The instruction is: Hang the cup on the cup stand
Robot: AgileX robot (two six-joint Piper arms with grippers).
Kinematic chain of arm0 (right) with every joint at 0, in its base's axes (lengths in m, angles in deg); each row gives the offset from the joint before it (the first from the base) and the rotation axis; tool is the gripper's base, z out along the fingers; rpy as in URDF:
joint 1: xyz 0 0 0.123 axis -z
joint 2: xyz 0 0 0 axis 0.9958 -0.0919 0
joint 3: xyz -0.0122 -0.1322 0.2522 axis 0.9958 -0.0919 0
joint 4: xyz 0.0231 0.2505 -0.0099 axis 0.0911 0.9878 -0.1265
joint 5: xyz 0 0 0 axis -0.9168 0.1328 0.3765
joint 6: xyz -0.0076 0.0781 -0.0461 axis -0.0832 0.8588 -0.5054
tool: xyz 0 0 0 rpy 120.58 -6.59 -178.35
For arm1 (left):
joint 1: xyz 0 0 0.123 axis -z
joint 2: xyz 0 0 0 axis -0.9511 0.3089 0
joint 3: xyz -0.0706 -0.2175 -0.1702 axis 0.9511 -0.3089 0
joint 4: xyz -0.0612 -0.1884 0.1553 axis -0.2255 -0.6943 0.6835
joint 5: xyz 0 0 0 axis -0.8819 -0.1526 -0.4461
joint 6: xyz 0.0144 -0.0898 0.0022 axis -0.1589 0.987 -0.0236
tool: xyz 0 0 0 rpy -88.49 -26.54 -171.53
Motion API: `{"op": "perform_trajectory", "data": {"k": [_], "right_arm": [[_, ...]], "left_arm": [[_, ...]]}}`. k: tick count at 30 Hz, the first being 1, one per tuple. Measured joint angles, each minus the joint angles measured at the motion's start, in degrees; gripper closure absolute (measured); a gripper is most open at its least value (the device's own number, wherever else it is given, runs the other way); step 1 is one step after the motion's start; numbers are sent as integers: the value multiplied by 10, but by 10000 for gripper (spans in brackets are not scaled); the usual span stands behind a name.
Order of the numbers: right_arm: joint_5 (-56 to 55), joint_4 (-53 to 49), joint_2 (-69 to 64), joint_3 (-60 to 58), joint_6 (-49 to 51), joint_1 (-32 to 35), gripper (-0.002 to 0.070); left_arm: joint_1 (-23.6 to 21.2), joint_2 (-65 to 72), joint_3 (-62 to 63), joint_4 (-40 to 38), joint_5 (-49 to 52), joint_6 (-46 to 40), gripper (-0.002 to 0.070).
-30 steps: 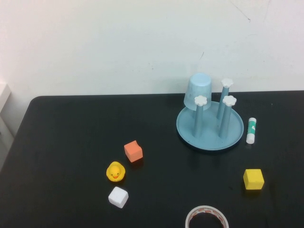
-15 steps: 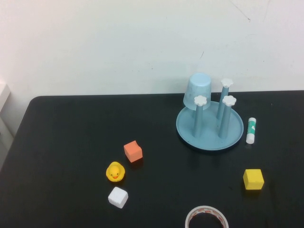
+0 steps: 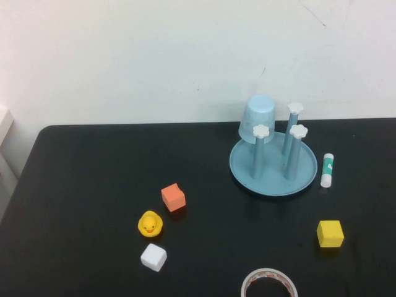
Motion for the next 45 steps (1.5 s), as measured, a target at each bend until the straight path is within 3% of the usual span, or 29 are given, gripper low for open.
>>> {"op": "perform_trajectory", "data": {"k": [4,11,15,20,27,31,45], "right_arm": [[-69,-1,11,-49,6,111,678],[-312,-2,63,-198,9,300,678],[-329,-3,80,-213,22,365,678],[-327,10,83,-214,54,381,678],[-266,169,102,-214,-90,382,678],[-212,179,106,-213,-104,389,678],[-196,173,106,-210,-65,411,678]], "left_arm": [[1,0,0,0,0,0,676],[1,0,0,0,0,0,676],[1,0,0,-1,0,0,676],[1,0,0,-1,0,-3,676],[1,0,0,-1,0,-3,676],[1,0,0,-1,0,-3,676],[1,-1,0,-1,0,-3,676]]}}
